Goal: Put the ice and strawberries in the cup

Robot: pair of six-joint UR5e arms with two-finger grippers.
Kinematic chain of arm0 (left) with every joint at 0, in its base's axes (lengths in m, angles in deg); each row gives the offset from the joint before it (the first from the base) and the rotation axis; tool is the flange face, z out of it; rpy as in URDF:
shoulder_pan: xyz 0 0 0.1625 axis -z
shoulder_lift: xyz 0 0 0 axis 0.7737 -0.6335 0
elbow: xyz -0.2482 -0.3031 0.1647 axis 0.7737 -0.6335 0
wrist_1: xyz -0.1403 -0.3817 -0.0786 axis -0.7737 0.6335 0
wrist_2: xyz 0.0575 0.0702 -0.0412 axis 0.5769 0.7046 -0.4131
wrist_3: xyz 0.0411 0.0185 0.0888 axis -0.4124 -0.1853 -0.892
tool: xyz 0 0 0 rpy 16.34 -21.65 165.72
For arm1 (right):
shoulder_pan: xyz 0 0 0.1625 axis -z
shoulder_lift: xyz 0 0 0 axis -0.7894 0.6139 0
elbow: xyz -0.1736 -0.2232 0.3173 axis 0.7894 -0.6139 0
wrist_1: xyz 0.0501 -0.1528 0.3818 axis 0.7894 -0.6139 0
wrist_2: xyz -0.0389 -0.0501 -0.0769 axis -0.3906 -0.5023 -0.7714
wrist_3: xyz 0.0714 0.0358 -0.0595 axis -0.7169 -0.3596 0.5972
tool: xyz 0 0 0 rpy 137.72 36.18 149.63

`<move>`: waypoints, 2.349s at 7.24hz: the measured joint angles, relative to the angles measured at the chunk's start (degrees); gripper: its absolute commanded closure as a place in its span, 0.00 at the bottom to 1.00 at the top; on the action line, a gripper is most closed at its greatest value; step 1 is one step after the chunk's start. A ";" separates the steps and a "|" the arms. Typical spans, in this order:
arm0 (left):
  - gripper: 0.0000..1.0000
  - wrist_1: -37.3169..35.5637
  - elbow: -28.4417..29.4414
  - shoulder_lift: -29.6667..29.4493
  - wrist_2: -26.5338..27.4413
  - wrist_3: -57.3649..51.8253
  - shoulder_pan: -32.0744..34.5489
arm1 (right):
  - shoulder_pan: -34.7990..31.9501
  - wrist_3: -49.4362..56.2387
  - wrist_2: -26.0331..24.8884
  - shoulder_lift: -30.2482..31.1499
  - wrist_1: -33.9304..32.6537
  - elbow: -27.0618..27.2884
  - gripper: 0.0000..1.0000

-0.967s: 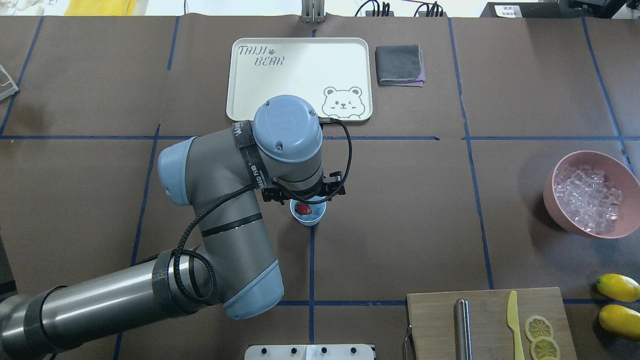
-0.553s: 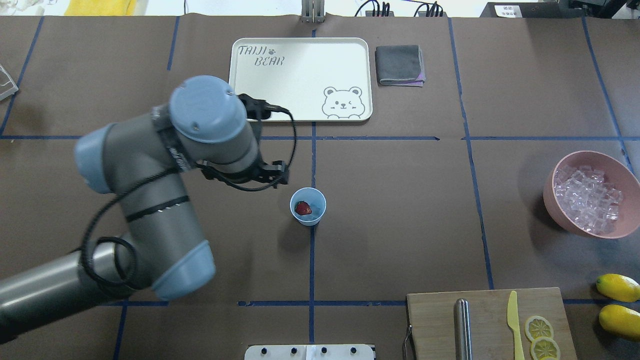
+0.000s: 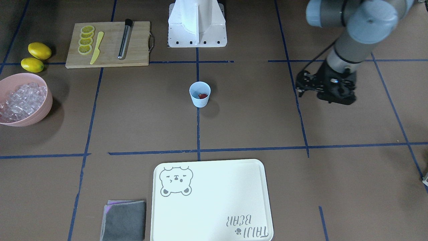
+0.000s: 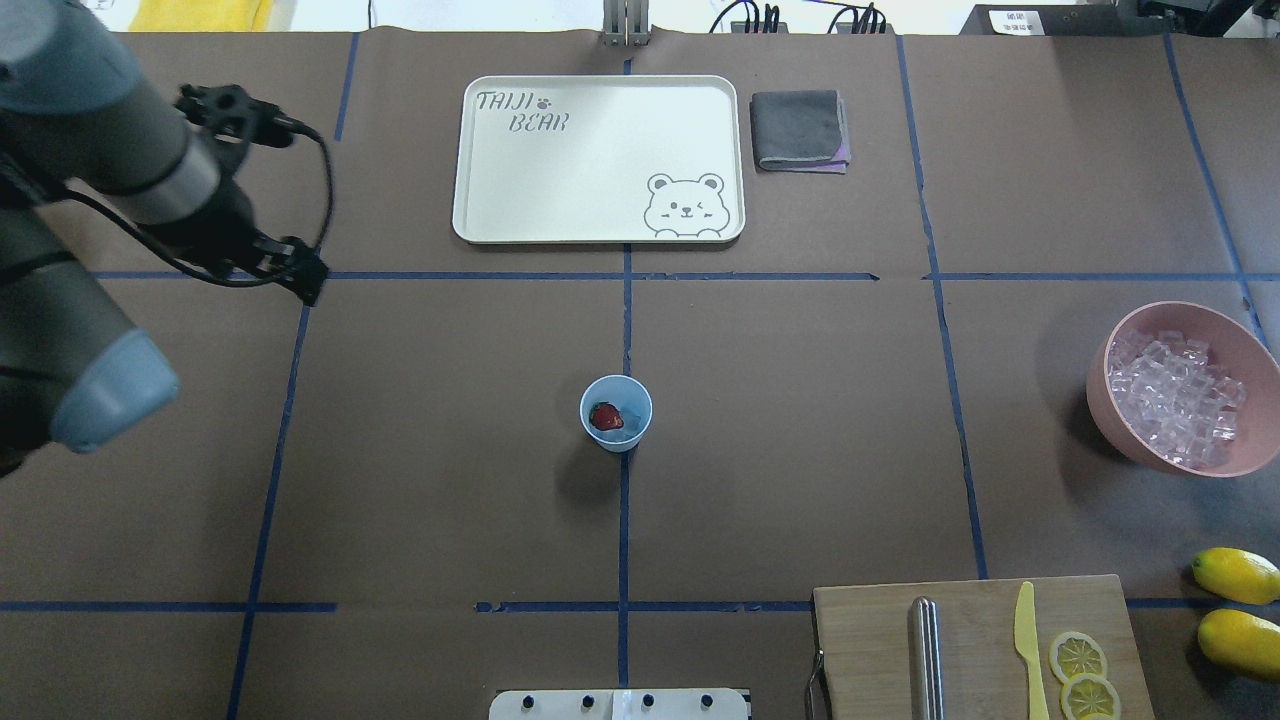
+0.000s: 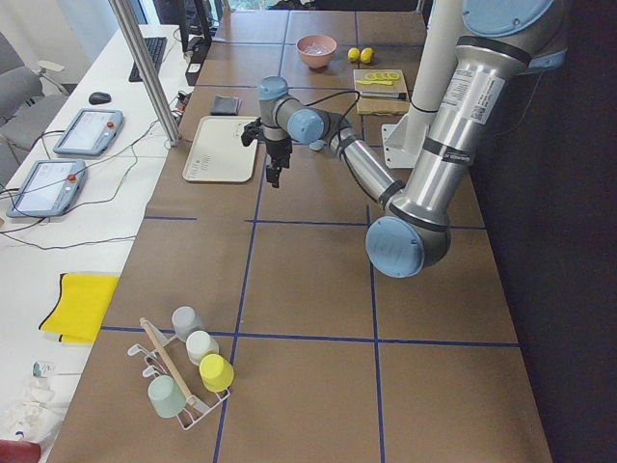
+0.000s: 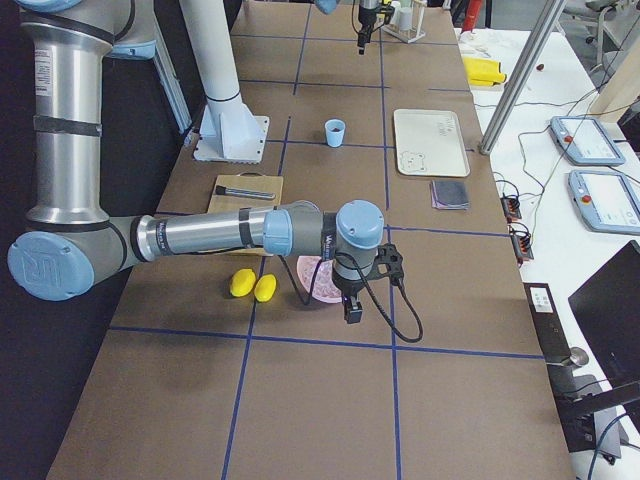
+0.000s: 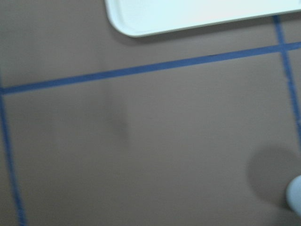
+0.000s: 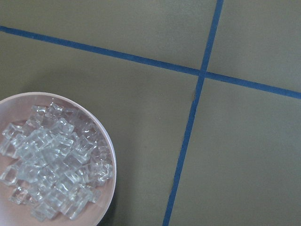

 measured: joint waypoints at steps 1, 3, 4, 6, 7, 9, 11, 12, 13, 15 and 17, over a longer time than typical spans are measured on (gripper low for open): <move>0.00 0.02 0.30 4.30 -3.09 -8.14 5.86 | 0.00 0.00 -0.02 0.00 0.00 0.00 0.01; 0.00 0.14 1.58 11.74 -5.60 -19.85 15.73 | 0.00 0.00 -0.03 0.04 0.01 -0.02 0.01; 0.00 0.33 3.20 14.83 -6.87 -25.24 20.08 | 0.00 -0.02 -0.03 0.03 0.00 -0.02 0.01; 0.00 0.71 9.03 18.66 -12.71 -34.93 28.14 | 0.00 -0.06 -0.03 -0.03 0.00 0.06 0.01; 0.00 0.75 10.80 19.24 -14.17 -35.57 30.98 | 0.00 -0.03 -0.03 -0.03 0.00 0.08 0.01; 0.00 0.80 11.86 19.55 -14.71 -33.52 33.29 | 0.00 -0.10 -0.03 -0.01 0.00 0.17 0.01; 0.00 1.23 11.93 19.60 -14.66 -32.70 33.56 | 0.00 -0.24 -0.03 -0.02 0.00 0.42 0.01; 0.00 1.39 11.99 19.60 -14.66 -32.62 33.58 | 0.00 -0.26 -0.03 -0.03 0.00 0.45 0.01; 0.00 1.44 11.97 19.62 -14.67 -32.59 33.60 | 0.00 -0.26 -0.03 -0.02 0.00 0.48 0.01; 0.00 1.48 11.98 19.64 -14.64 -32.51 33.56 | 0.00 -0.19 -0.05 0.00 0.00 0.50 0.01; 0.00 1.53 12.01 19.52 -14.63 -32.62 33.52 | 0.00 -0.10 -0.13 -0.12 0.00 0.52 0.01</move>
